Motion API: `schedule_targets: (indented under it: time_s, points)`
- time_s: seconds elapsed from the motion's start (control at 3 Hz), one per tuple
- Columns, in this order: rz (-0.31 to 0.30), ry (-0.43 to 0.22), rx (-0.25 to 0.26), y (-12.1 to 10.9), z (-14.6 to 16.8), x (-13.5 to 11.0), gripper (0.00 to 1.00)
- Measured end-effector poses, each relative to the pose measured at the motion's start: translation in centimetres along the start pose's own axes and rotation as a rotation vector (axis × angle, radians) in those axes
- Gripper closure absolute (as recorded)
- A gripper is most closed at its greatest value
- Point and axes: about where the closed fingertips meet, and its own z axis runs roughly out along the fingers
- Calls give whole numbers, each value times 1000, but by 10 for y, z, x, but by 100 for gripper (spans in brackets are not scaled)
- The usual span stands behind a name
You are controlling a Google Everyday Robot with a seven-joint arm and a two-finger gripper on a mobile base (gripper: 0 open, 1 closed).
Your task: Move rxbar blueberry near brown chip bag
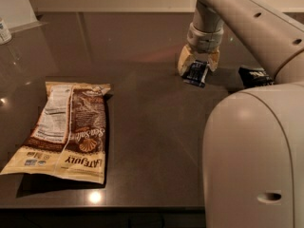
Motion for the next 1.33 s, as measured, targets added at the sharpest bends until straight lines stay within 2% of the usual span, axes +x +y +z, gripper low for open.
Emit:
schedule_targets:
  time_s: [0.33,0.67,1.0,1.33]
  points:
    - [0,0,0,0,-9,-1,87]
    - [0,0,0,0,-10,-1,100]
    - [-87,-59,-30,23,-29,-3,100]
    - [-224,-109,-81,66,-50,3,100]
